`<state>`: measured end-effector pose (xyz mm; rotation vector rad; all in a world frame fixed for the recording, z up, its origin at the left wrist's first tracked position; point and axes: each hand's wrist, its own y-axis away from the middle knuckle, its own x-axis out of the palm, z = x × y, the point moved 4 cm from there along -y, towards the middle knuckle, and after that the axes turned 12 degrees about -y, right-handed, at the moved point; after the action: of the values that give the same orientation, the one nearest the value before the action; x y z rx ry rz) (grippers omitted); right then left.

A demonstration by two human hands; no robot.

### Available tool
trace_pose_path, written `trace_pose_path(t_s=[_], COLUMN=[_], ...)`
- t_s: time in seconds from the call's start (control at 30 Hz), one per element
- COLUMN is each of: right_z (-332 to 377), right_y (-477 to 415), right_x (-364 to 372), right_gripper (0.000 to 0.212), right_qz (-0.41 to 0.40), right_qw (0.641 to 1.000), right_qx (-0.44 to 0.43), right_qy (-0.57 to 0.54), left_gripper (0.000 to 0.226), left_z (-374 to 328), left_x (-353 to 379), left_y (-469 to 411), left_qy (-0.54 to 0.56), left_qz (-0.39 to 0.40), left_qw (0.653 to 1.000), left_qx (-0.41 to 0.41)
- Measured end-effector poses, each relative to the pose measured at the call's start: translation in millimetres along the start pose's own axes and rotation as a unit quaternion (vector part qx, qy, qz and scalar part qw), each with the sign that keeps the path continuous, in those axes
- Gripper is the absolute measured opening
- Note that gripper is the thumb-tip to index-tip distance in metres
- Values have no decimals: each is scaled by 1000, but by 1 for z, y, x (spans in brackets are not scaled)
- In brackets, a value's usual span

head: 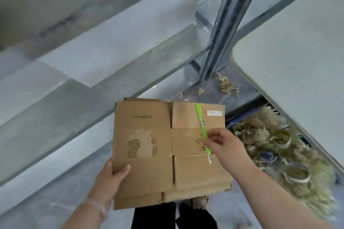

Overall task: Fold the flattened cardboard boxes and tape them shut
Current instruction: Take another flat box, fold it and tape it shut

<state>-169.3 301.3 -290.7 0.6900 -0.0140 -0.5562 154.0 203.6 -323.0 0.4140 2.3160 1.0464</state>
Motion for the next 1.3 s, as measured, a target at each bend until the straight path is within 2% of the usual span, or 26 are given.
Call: trace_pose_path(t_s=[0.1,0.23,0.37,0.5,0.67,0.83,0.93,1.03,1.17,1.3], right_z=[43,98,155,203,260,296,313,333,356,378], right_y=[37,83,121,158,188,195,188,164,130,99], right_x=[-11,-28,-42,-49,-60,-64,-60,-47,-27,-11], right_gripper=[28,20,22,18,19,13,10,18,21,21], right_qz=[42,65,83,95,55,37,18,-9,-19,-45], right_qw=[999,997,990,971,926,895,873,854,847,844], right_qx=[-21,-31,-87,-166,-266,-310,-324,-342,-342,-330], right_qy=[-4,3,68,142,263,319,364,392,407,421], left_gripper=[30,28,25,41,36,25,21,22,18,30], left_z=[-13,-28,-45,-64,-102,-159,-187,-215,-251,-284], left_x=[-14,-36,-60,-79,-74,-66,-69,-83,-97,-112], left_y=[56,122,179,224,262,266,253,229,191,148], left_qy=[21,64,111,155,211,256,279,289,295,297], left_qz=[-9,-35,-48,-57,-19,-35,-49,-56,-55,-34], left_qw=[1000,997,991,982,969,950,944,941,940,942], left_qx=[13,36,63,96,131,175,170,166,160,154])
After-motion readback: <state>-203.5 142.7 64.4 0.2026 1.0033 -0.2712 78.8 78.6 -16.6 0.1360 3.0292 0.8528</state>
